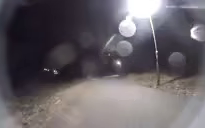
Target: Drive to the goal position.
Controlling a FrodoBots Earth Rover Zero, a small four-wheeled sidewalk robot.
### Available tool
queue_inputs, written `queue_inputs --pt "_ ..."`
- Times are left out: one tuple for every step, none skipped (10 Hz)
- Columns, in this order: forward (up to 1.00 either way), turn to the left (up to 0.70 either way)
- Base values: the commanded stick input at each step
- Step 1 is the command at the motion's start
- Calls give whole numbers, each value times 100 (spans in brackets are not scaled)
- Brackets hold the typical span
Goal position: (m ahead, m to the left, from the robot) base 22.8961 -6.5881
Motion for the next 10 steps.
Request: queue_inputs --pt "100 0" --pt "100 0" --pt "100 0" --pt "100 0" --pt "100 0" --pt "100 0" --pt "100 0" --pt "100 0" --pt "100 0" --pt "100 0"
